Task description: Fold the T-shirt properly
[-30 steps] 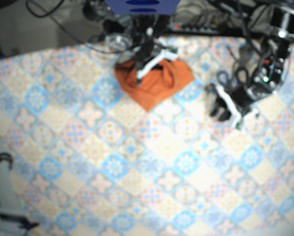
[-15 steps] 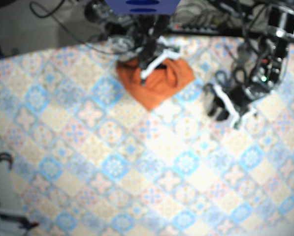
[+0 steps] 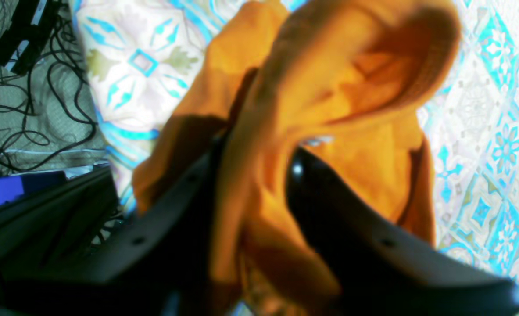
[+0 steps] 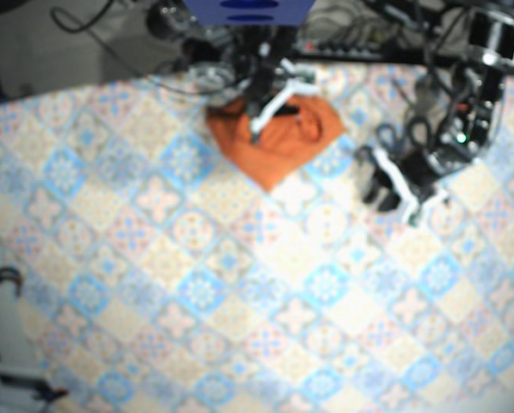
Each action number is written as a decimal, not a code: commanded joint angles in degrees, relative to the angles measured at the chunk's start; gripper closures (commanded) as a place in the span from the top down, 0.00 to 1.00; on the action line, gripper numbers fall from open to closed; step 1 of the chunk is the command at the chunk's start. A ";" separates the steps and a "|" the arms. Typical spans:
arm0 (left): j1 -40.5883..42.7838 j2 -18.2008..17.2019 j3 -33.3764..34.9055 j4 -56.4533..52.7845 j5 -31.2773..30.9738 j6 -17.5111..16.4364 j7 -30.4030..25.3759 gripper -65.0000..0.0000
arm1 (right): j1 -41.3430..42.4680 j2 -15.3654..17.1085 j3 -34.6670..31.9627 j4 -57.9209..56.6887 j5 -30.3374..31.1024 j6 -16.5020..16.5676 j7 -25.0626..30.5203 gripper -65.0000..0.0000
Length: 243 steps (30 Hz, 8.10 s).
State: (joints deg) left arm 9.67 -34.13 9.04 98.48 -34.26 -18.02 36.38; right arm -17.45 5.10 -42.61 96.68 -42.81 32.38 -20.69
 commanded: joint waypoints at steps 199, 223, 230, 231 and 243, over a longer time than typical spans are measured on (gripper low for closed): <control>-19.74 8.94 15.62 -16.76 13.29 0.13 8.85 0.31 | 1.94 -3.04 20.41 9.21 15.86 -11.41 -19.18 0.18; -2.95 5.34 15.53 -1.20 13.73 0.31 19.58 0.31 | 5.10 -2.25 27.45 -7.32 16.13 -8.86 -14.52 0.18; 1.19 -0.46 15.53 -1.11 13.65 0.31 18.34 0.31 | 5.19 -2.16 27.45 -7.23 16.13 -8.78 -14.52 0.18; 1.19 -0.55 15.53 -1.11 13.65 0.31 18.52 0.31 | 5.19 -2.16 27.45 -7.41 16.13 -8.78 -14.52 0.18; 0.75 3.67 15.71 -2.52 13.65 0.31 18.70 0.31 | 4.84 -2.33 25.95 -7.41 16.04 -7.02 -14.52 0.17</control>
State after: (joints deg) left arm 10.85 -29.63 25.26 95.59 -20.95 -17.82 54.89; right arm -12.71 3.07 -16.40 88.49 -27.14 25.04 -35.73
